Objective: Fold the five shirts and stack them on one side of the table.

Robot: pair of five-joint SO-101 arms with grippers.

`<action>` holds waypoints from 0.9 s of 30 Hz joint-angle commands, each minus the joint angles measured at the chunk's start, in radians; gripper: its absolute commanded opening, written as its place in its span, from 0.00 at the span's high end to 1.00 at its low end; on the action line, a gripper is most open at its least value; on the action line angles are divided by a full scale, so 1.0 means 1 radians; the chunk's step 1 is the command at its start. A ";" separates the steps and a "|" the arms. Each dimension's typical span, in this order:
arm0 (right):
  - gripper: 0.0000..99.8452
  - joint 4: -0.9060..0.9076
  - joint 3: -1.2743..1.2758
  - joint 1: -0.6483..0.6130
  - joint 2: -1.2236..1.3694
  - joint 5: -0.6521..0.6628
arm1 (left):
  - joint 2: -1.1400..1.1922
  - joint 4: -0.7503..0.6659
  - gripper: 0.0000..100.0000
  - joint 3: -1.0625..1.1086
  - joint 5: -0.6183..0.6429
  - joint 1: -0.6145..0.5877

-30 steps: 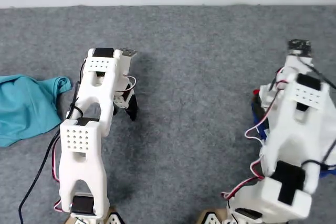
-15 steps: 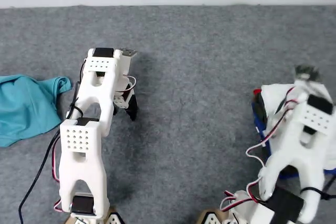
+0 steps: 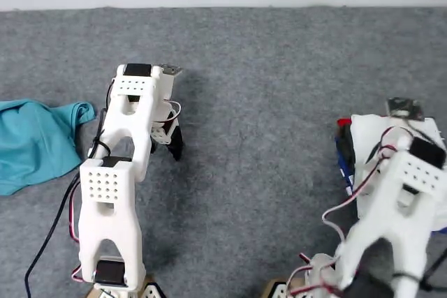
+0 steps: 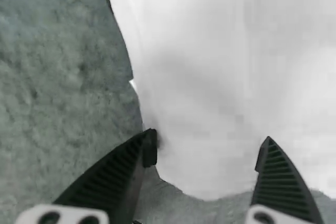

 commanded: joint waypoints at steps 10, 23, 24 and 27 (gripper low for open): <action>0.69 -0.406 0.095 0.025 -0.145 0.005 | -0.006 0.011 0.76 -0.012 0.000 -0.002; 0.69 -0.564 0.103 0.220 0.091 0.011 | -0.005 0.011 0.76 -0.012 0.000 0.000; 0.69 -0.562 0.104 0.239 0.091 0.011 | -0.005 0.011 0.76 -0.010 0.000 0.000; 0.69 -0.565 0.103 0.285 0.090 0.012 | -0.005 0.011 0.76 -0.010 0.000 0.000</action>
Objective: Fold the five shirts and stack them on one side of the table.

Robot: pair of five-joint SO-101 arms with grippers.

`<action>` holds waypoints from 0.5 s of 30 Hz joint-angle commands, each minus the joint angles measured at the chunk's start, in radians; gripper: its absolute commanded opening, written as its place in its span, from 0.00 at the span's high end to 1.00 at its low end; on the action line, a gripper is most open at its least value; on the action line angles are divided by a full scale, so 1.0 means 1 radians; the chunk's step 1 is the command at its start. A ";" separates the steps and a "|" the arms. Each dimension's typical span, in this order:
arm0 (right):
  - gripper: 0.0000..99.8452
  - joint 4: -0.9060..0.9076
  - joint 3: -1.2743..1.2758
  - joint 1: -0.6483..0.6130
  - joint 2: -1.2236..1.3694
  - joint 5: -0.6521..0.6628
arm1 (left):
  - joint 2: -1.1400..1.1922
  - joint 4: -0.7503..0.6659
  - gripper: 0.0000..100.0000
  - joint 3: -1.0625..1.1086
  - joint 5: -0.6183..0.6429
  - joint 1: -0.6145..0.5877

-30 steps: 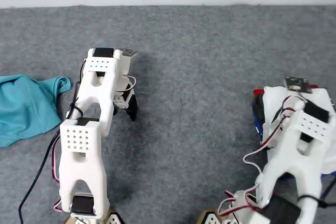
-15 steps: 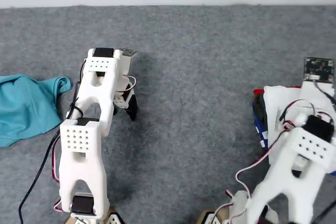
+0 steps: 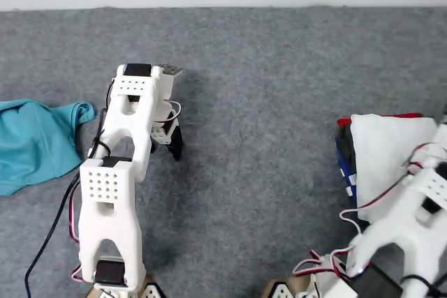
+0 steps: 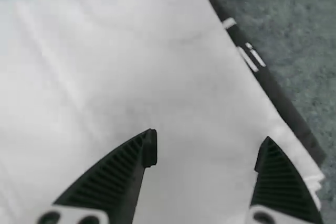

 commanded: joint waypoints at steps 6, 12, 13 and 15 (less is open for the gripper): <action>0.69 -0.019 0.031 0.065 0.012 0.006 | -0.005 0.011 0.76 -0.010 0.000 0.000; 0.69 -0.081 0.100 0.059 0.004 0.005 | -0.005 0.011 0.76 -0.010 0.000 0.000; 0.69 -0.081 0.101 0.059 0.001 0.005 | -0.005 0.011 0.76 -0.010 0.000 0.000; 0.69 -0.081 0.094 0.059 -0.001 0.005 | -0.005 0.011 0.76 -0.010 0.000 0.000</action>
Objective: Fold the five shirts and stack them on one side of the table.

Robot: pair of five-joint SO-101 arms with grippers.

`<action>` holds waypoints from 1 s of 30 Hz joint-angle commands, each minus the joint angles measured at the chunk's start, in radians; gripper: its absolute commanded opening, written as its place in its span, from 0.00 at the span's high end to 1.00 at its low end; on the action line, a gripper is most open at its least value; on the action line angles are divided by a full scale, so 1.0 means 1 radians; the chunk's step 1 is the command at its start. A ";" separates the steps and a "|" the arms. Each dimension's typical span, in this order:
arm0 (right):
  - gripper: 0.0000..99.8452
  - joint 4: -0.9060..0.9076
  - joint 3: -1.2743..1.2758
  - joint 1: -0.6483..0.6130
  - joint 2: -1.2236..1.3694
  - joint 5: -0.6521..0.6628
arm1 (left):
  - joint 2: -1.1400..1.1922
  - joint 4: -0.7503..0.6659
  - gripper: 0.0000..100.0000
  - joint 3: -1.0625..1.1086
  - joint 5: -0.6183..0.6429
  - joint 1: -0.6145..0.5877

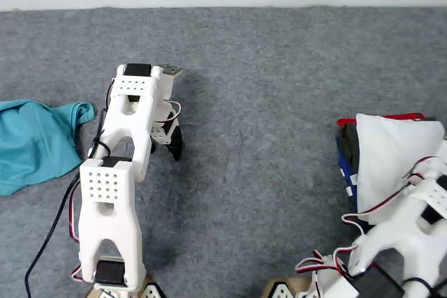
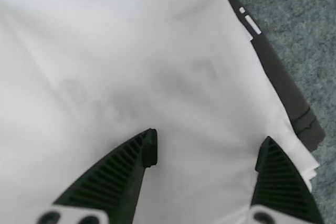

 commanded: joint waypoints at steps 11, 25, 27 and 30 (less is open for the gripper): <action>0.69 0.252 -0.201 0.013 -0.217 0.002 | -0.023 0.021 0.76 -0.015 0.005 0.005; 0.69 0.610 -0.201 0.045 -0.444 0.015 | -0.542 0.023 0.76 -0.007 -0.063 -0.103; 0.69 0.717 -0.198 0.036 -0.437 0.084 | -0.589 0.023 0.76 0.041 -0.063 -0.133; 0.69 0.828 -0.130 -0.025 -0.447 0.242 | -0.629 0.020 0.76 0.147 -0.066 -0.137</action>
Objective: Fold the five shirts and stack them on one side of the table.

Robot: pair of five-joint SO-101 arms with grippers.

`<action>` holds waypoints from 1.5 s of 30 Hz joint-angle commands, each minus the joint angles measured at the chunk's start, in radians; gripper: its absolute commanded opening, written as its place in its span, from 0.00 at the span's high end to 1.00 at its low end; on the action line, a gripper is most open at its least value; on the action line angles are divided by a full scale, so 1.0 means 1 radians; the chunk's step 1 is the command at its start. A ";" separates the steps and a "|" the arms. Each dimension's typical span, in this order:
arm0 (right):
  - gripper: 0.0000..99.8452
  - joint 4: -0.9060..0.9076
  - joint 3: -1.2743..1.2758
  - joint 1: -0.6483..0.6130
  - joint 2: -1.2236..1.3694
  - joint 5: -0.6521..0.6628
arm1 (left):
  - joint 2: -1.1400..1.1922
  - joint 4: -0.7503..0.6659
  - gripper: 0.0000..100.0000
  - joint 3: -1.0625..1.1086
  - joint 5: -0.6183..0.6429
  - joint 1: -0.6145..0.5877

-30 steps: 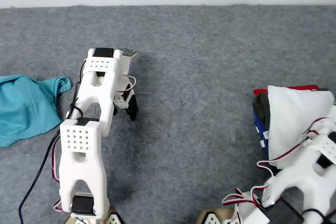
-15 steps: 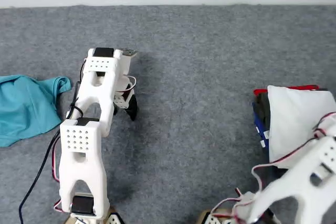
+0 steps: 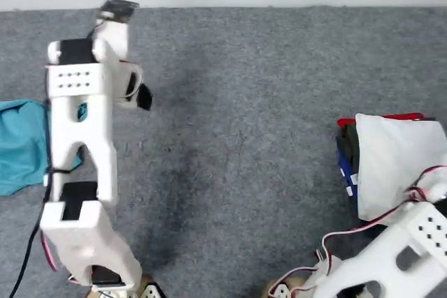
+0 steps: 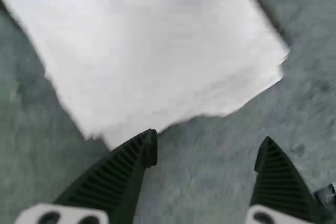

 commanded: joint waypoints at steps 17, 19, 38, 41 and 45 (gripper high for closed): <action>0.69 0.137 0.241 0.058 -0.028 0.183 | 0.055 -0.285 0.76 0.061 0.055 -0.586; 0.69 0.137 0.241 0.058 -0.028 0.183 | 0.129 -0.347 0.76 0.061 0.055 -0.623; 0.69 0.136 0.241 0.058 -0.028 0.184 | 0.416 -0.470 0.99 -0.045 0.055 -0.583; 0.69 0.136 0.241 0.058 -0.028 0.184 | 0.385 -0.315 0.99 -0.136 0.055 -0.522; 0.69 0.136 0.242 0.058 -0.028 0.184 | 0.341 -0.094 0.99 -0.289 0.051 -0.394</action>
